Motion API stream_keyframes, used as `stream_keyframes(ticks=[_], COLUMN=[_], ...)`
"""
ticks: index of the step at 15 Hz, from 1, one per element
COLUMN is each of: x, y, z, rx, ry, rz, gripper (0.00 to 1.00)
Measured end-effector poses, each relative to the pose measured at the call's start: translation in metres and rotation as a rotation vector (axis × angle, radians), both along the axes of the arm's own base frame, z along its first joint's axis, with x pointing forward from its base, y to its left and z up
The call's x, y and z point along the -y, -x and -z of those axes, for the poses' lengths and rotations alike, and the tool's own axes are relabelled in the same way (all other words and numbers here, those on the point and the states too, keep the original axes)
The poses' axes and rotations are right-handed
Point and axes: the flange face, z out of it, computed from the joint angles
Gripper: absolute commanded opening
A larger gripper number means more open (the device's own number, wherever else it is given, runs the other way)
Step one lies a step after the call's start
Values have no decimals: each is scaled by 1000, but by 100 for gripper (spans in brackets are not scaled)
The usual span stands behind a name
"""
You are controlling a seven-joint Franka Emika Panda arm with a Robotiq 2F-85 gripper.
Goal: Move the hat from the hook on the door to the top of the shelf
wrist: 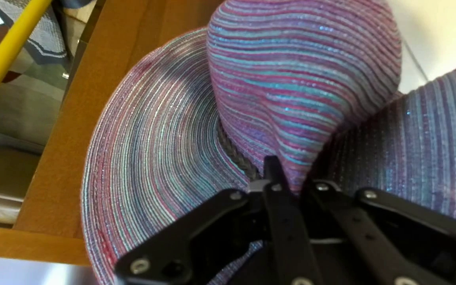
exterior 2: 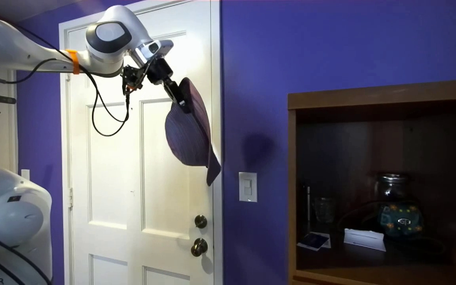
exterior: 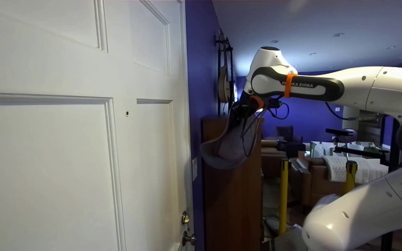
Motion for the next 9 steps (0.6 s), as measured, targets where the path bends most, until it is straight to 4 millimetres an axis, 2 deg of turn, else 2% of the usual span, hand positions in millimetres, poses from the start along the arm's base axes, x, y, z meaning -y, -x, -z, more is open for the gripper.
stream_keyframes(ticks=[2, 4, 5, 9], x=[13, 16, 15, 19], y=[2, 0, -1, -1], z=[-7, -8, -7, -8], rx=[24, 23, 21, 28], ry=[2, 1, 1, -5], rz=[16, 18, 17, 35], gripper=[7, 7, 2, 2])
